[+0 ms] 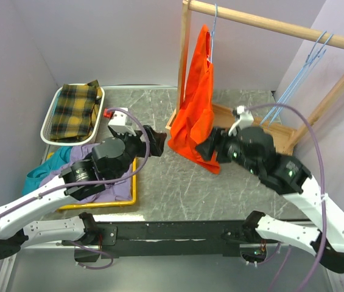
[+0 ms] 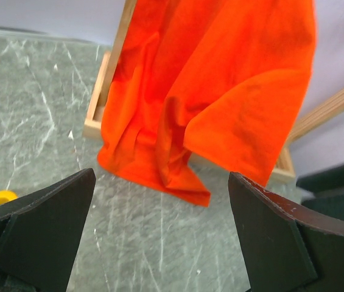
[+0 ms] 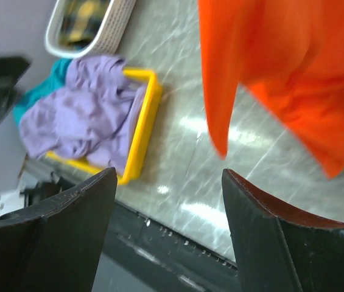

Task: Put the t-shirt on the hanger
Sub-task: Reset both arms

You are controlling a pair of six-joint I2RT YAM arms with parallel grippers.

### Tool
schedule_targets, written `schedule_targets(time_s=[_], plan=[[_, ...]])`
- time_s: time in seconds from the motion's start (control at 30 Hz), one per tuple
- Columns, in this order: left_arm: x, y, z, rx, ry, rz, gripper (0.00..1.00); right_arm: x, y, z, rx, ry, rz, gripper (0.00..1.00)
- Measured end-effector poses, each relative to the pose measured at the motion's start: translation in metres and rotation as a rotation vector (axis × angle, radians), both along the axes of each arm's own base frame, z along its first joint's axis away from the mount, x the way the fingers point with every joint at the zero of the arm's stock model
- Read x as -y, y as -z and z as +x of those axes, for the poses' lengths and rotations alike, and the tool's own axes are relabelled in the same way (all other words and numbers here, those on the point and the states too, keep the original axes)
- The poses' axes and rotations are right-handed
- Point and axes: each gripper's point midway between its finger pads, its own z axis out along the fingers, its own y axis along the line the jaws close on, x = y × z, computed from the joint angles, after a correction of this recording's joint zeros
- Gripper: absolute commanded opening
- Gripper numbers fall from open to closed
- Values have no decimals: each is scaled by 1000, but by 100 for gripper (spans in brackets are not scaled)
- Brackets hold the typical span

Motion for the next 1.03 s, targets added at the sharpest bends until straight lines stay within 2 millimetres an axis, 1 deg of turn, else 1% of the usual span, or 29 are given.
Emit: schedule_targets(time_s=[0.13,0.2,0.3,0.4,0.5,0.53,0.6,0.63,0.7,0.73,0.8,0.9,1.03], plan=[[7,24,1,-50,6,37,96,-4,38,-24,-37,-37,54,78],[9,41,1,-81,8,66,96,-5,59,-29,-59,-38,70,79],[10,66,0,-128,7,110,96,-11,98,-34,-99,-38,71,80],[9,81,-2,-156,6,133,96,-12,141,-32,-138,-7,38,82],[8,83,-3,-164,4,134,96,-10,181,-22,-160,53,-17,84],[8,83,-3,-165,3,130,96,-9,193,-19,-165,70,-36,87],[9,83,-3,-167,2,127,96,-10,209,-13,-164,93,-59,91],[9,84,-3,-169,1,125,96,-13,214,-10,-163,96,-67,94],[9,86,-3,-174,-2,121,96,-20,219,-4,-157,95,-65,96],[9,90,-3,-182,-4,120,96,-23,220,-1,-153,93,-62,100],[8,100,-4,-202,-9,123,96,-30,218,3,-140,89,-41,100],[5,124,-7,-251,-29,124,96,-36,212,7,-117,85,-12,100],[-1,153,-12,-311,-53,136,96,-37,206,9,-101,83,8,100]])
